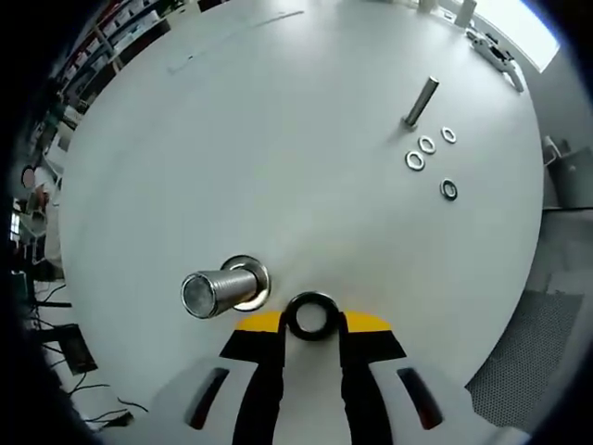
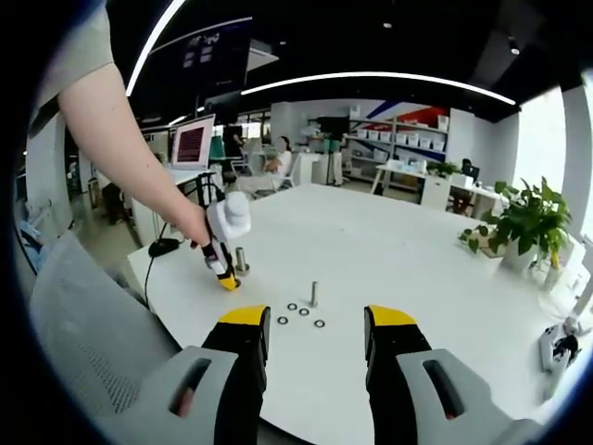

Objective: Place the washer onto the threaded stud by aligning its center hole with the stud, sliding it down to the base, and recovering from edge contact or off-axis alignment until the washer reaches the visible bottom stop.

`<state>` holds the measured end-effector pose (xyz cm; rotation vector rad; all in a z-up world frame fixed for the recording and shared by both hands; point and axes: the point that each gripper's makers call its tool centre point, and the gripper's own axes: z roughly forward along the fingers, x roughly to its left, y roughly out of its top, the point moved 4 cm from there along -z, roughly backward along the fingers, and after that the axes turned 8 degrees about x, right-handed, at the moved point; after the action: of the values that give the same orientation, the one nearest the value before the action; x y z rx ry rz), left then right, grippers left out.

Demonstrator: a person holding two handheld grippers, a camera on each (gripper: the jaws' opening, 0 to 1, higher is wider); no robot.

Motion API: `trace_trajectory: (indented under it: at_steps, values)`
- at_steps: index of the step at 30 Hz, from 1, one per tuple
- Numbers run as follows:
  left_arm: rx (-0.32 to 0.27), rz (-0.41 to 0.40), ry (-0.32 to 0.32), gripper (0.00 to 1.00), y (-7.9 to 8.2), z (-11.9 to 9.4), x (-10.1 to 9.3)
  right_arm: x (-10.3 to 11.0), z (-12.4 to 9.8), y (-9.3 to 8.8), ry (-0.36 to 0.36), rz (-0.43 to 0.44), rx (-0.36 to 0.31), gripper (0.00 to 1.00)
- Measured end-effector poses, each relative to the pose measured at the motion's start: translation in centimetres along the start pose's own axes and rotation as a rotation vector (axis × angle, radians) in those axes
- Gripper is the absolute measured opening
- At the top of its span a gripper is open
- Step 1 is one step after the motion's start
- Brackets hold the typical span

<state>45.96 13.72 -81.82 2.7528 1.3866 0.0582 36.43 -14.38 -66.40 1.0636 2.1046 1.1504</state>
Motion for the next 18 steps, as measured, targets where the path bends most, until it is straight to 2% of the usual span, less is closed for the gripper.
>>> trace_trajectory:
  at_steps: [7, 11, 18]
  values:
    - [-0.009, 0.019, 0.002, 0.2, -0.07, -0.09, -0.1, -0.08, -0.06, 0.06, -0.005, 0.002, -0.005, 0.43]
    - [-0.036, -0.007, -0.002, 0.19, -0.23, -0.07, 0.06, -0.05, -0.08, 0.08, -0.004, 0.001, -0.006, 0.43]
    - [-0.035, 0.013, -0.004, 0.19, -0.49, -0.18, -0.37, 0.0, -0.05, 0.11, -0.002, -0.001, -0.006, 0.43]
